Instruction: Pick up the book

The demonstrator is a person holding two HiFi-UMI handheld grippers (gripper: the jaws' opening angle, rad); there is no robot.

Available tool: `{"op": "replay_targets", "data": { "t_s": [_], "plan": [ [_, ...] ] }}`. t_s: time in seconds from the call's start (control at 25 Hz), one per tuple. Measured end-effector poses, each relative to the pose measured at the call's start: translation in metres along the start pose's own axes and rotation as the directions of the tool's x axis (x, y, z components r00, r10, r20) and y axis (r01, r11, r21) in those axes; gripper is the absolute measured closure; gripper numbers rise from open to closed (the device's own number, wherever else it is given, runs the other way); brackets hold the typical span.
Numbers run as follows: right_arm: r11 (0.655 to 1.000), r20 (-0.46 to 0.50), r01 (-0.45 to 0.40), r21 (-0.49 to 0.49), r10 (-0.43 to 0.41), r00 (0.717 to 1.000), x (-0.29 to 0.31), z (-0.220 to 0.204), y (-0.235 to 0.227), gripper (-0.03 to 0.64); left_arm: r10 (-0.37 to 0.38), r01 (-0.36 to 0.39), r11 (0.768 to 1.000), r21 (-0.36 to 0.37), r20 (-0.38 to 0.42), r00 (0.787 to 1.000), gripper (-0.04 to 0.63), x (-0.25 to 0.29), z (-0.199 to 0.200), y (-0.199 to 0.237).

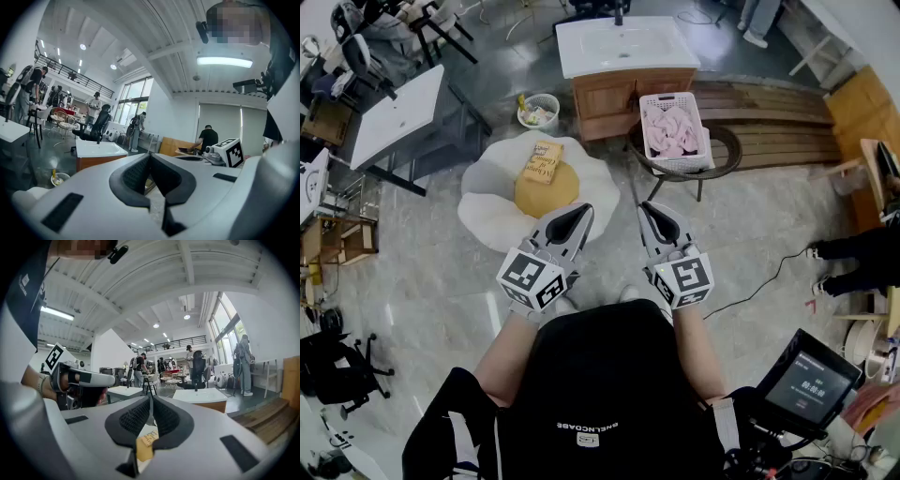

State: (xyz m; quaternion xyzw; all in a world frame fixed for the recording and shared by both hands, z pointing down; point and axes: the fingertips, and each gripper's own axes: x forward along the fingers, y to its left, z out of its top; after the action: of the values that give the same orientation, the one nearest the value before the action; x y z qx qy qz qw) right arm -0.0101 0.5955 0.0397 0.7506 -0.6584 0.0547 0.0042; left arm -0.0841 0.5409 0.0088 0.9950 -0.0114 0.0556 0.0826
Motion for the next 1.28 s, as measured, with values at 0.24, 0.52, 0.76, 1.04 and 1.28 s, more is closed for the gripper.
{"op": "replay_targets", "data": {
  "t_s": [0.24,0.52,0.76,1.04,1.28],
  "plan": [
    [1.000,0.013,-0.019,0.019,0.019,1.000,-0.009,-0.001,-0.013,0.575,0.025,-0.025,1.000,0.000,-0.011,1.000,0.581,0.007,-0.008,-0.012],
    [0.996,0.042,-0.085,0.012,0.085,0.996,-0.020,0.004,-0.029,0.574,0.076,-0.076,0.997,0.005,-0.026,0.997,0.581,0.026,-0.013,-0.031],
    [0.989,0.031,-0.137,0.054,0.136,0.990,-0.029,0.003,-0.047,0.574,0.143,-0.144,0.990,-0.008,-0.050,0.988,0.581,0.038,-0.017,-0.042],
    [0.984,0.022,-0.166,0.071,0.165,0.986,-0.024,-0.007,-0.051,0.574,0.182,-0.184,0.983,-0.026,-0.067,0.981,0.581,0.038,-0.032,-0.037],
    [0.984,0.008,-0.151,0.090,0.151,0.988,-0.008,-0.014,-0.060,0.574,0.184,-0.187,0.981,-0.043,-0.070,0.980,0.581,0.041,-0.039,-0.017]
  ]
}}
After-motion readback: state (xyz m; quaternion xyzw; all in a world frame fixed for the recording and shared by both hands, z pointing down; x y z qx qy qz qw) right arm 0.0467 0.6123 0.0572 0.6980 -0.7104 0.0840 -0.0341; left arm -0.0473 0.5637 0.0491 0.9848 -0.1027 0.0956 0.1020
